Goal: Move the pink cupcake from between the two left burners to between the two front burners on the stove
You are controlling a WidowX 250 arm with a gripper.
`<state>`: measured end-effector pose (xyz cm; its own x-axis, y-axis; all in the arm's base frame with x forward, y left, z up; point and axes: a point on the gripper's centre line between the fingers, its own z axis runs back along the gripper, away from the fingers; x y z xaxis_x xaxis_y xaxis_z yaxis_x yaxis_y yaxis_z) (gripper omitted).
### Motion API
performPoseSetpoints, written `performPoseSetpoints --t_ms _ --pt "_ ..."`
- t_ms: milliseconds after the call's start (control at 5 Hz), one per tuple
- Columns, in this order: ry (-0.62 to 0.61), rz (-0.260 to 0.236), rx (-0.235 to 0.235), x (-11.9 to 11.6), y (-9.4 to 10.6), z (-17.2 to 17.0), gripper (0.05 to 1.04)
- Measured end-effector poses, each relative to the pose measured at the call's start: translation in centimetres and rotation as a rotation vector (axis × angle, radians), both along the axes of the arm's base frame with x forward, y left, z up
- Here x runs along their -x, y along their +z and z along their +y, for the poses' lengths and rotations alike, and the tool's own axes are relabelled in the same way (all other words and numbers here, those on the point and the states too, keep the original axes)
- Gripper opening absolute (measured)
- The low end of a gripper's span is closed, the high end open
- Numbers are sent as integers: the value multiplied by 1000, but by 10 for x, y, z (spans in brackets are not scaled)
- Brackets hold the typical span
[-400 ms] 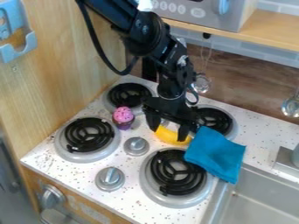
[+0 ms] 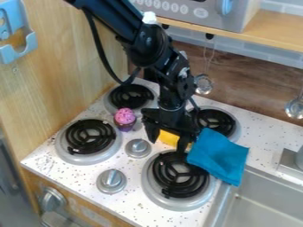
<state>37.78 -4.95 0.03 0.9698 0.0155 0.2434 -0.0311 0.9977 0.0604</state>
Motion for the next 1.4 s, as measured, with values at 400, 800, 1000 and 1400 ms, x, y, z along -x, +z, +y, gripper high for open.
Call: performPoseSetpoints --t_ms 400,800,1000,1400 --pt "165 -8 -18 -3 -11 31 1001" --pt "369 -41 -13 -13 -7 90 1001" --pt "456 -39 4 -16 -6 119 1001" --pt "472 -8 38 -34 -14 128 1001"
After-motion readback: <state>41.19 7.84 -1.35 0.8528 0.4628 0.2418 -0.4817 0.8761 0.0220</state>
